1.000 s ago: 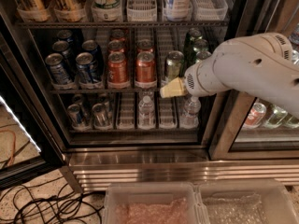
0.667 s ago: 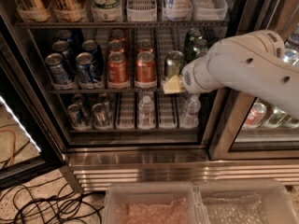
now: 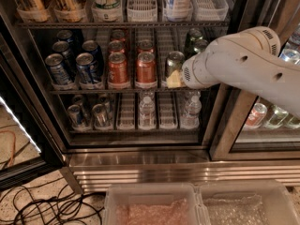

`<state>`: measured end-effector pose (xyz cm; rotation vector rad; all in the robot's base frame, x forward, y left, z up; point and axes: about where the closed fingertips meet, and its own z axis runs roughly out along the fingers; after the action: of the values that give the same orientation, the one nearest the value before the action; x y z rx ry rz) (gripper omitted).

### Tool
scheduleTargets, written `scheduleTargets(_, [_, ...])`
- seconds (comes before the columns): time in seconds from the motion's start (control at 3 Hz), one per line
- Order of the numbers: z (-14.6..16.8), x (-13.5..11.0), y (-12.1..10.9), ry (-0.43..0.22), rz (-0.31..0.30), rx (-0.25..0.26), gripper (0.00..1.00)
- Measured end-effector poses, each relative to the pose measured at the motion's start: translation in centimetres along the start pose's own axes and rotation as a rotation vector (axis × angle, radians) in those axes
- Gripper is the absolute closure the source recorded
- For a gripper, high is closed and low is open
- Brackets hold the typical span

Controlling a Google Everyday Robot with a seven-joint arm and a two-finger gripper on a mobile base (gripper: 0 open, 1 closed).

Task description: Pick green can from middle shelf of fridge

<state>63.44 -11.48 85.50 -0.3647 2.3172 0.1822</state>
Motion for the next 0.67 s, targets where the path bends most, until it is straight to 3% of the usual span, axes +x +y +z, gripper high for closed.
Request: scheduleTargets(0.67, [0.45,-1.57,-1.55,-0.047,0.028,0.042,0.33])
